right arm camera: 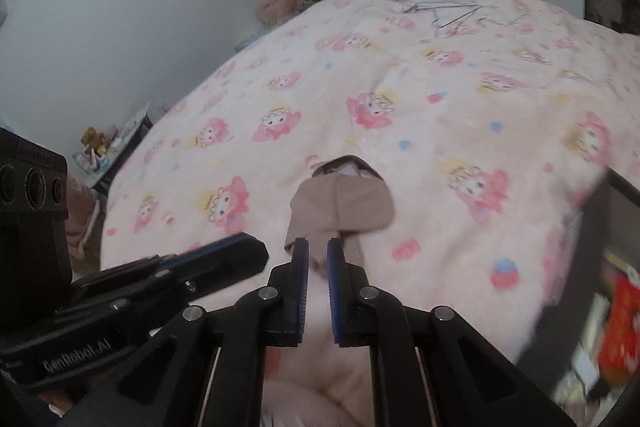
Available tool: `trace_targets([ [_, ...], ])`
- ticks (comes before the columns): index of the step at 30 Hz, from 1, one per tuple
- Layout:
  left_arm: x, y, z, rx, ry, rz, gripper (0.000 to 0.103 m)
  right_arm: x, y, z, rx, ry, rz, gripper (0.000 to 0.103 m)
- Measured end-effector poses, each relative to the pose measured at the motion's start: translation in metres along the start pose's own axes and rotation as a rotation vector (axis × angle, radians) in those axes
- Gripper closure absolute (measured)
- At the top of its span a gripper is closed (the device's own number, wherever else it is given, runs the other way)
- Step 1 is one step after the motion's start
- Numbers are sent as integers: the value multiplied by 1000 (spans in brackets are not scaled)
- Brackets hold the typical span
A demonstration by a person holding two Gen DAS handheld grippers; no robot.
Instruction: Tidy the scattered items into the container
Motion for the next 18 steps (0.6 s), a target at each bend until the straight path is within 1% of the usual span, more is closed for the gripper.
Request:
trace_targets([
  [2,-28,-12,-8,2,-11,34,99,-7,-16,-33,-34,2,27,96],
  [5,-53,-28,-10,11,35,69,99,-18,-40,-73,-67,-9,57,96],
  [8,-50,-35,-7,46,81,44,99,-27,-52,-87,-70,-36,77,96],
  [11,-41,-34,-14,37,117,32,99,-29,-54,-90,-65,-35,86,95],
  [12,-36,-32,-17,33,126,25,95,-27,-53,-89,-66,-30,83,95],
  [14,-23,-28,-20,30,151,8,85,-23,-50,-80,-54,-32,75,88],
  [15,-14,-26,-18,31,164,-3,75,-21,-48,-72,-41,-36,71,85],
  [16,-6,-24,-16,35,172,-12,67,-20,-48,-67,-30,-37,66,74],
  [18,16,-20,-3,54,189,-37,66,-17,-44,-48,-6,-37,49,56],
])
Point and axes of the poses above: each gripper's, at about its wrist camera, not at the fingertips, and z roughly the way its jaws point, x to its left, y to its top, the point moved 4 cm from there along z, roughly the way its jaws point, and after that the axes turned 6 degrees about z, right-handed, at the moved point
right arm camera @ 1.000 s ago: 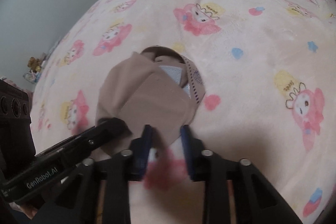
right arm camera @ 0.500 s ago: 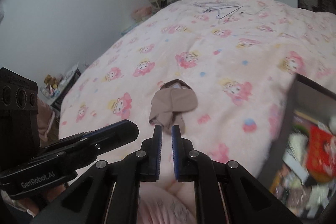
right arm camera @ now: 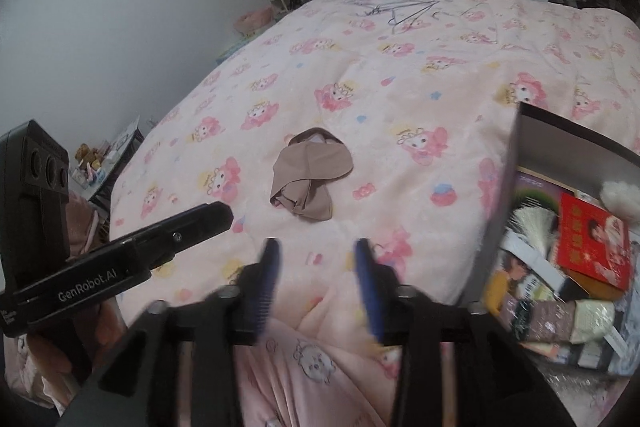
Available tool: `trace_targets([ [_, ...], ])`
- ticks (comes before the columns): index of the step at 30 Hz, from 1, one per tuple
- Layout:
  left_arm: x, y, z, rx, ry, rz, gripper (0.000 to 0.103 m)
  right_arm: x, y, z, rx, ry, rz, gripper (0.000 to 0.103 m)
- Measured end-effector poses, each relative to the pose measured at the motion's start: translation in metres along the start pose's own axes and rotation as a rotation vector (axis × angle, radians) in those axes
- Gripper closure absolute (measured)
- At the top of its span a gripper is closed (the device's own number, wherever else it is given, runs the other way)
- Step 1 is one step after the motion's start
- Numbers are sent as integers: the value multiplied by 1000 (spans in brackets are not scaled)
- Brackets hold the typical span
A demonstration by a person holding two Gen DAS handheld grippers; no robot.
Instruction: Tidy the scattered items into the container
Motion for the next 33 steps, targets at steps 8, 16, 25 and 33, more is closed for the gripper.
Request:
trace_targets([
  [8,79,19,96,131,33,-117,50,-6,22,123,184,-54,-38,53],
  [16,103,21,156,217,0,-157,94,-16,29,205,311,-1,16,50],
  [25,12,16,75,109,-120,-14,99,-7,19,129,195,67,18,97],
  [33,-100,-33,7,95,-252,132,99,-24,-32,-23,26,89,65,97],
])
Point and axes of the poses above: each gripper's, at about its wrist camera, not at the fingertips, and z roughly the way its jaws point, x to its left, y to its top, the point moved 4 cm from there along z, roughly the way its jaws point, and after that the axes turned 6 degrees about z, right-handed, at the moved point
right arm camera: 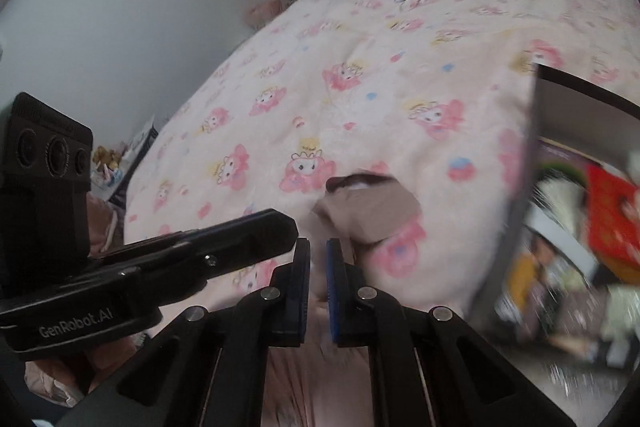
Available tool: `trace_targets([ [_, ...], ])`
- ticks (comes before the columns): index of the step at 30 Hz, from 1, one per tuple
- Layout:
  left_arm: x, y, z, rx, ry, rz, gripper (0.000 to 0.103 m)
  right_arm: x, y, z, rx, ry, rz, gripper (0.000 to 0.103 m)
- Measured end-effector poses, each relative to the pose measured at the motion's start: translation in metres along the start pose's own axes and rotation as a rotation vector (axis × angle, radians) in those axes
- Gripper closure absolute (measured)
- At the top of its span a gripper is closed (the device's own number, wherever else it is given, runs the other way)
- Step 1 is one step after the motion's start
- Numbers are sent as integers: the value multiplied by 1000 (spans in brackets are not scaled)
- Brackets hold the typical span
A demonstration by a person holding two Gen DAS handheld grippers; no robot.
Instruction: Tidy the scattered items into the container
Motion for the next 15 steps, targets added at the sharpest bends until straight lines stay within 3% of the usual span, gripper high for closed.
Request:
trace_targets([
  [4,-18,-16,9,33,76,17,99,-17,-24,-32,-24,-38,44,97],
  [8,5,-17,0,39,161,-22,99,-21,-29,-26,8,-49,68,96],
  [10,19,-17,-8,36,180,-41,97,-16,-28,-22,13,-42,57,89],
  [11,25,-17,-9,38,184,-51,90,-12,-26,-15,25,-41,49,81],
  [12,34,-16,-10,44,190,-64,76,-9,-25,-7,39,-40,41,75],
  [13,44,-14,-8,51,200,-79,69,-8,-24,-1,51,-39,35,59],
  [14,56,-12,-4,59,214,-98,60,-6,-23,8,65,-38,29,50],
  [15,69,-10,2,72,225,-117,53,-4,-21,19,79,-40,21,49],
])
Point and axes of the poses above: each gripper's, at about its wrist camera, not at the fingertips, and z roughly the way its jaws point, x to its left, y to its top, the point moved 4 cm from there along z, roughly the way its jaws point, and after that the axes turned 6 degrees about z, right-handed, at the moved point
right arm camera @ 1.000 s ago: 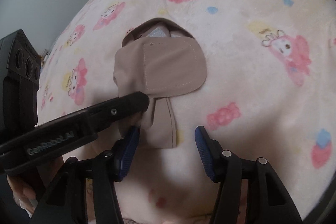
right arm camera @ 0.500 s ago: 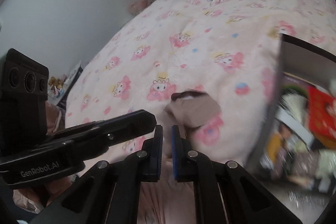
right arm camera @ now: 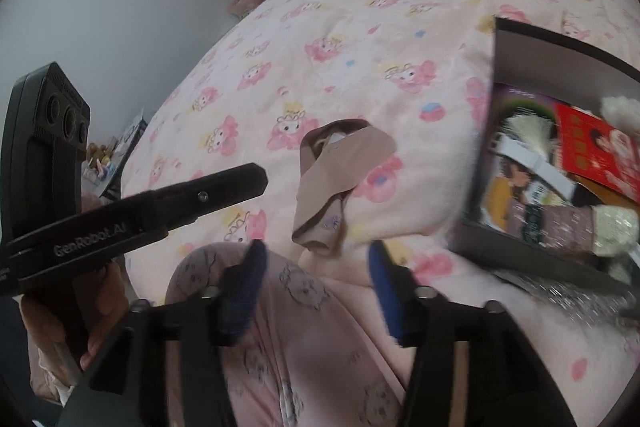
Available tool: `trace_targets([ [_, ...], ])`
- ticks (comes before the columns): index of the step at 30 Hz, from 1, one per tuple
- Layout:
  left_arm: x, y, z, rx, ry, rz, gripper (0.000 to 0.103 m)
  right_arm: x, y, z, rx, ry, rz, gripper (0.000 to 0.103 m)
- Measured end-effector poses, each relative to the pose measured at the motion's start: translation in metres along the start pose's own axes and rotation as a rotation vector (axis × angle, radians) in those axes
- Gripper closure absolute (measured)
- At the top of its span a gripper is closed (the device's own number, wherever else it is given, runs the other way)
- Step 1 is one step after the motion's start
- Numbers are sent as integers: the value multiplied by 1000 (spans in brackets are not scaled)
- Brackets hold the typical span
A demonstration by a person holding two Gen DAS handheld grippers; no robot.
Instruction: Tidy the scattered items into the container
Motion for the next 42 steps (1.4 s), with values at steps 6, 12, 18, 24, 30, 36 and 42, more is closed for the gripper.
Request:
trace_targets([
  [6,51,24,76,203,-11,-104,50,-12,15,91,171,-39,37,49],
  [12,51,21,129,361,-6,-135,66,-13,26,116,194,9,56,90],
  [18,5,13,89,223,-71,-15,99,-13,19,80,114,-20,38,98],
  [24,-65,-9,25,101,-189,92,99,-12,2,-6,-13,3,21,99],
  [30,-132,-37,8,81,-277,189,99,-35,-29,-81,-141,-40,65,99],
  [36,-186,-61,32,133,-354,260,99,-77,-61,-131,-204,-122,142,99],
  [42,-201,-72,45,149,-267,269,63,-116,-88,-135,-150,-176,223,94],
])
Point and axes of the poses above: each gripper's, at about its wrist camera, not at the fingertips, and z roughly the way its jaws point, x to its left, y to its top, the point moved 4 cm from there along z, roughly the way its jaws point, and after that the axes turned 6 degrees about z, right-handed, at the moved point
